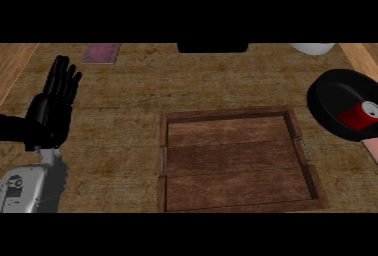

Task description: Pick the can from the tray and place it in the pot

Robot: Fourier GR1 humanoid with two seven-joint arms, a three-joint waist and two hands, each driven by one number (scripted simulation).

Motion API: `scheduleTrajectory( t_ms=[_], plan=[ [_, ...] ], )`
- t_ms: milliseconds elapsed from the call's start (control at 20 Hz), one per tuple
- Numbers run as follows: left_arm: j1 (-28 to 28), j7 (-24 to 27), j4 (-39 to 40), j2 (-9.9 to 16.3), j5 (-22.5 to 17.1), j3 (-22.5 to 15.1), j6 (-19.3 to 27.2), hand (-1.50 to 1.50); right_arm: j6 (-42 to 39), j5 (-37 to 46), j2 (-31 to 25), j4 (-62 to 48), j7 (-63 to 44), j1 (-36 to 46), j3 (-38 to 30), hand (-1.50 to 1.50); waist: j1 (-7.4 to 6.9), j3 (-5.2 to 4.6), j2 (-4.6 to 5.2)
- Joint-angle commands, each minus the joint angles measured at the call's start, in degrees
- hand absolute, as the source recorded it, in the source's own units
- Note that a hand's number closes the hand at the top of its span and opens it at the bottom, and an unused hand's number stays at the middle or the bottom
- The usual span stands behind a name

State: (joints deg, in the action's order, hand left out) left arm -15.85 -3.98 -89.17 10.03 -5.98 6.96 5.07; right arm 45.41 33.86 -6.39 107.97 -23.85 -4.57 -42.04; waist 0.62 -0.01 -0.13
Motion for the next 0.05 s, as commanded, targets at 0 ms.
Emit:
scheduleTrajectory(
  t_ms=[0],
  plan=[
    [0.59, 0.28, -0.51, -1.06, 2.05, -1.45, 1.25, 0.00, -1.96, -9.65, 0.75, 3.76, 5.01, -8.79, -3.03, -1.50, 0.14, 0.04, -0.02]
  ],
)
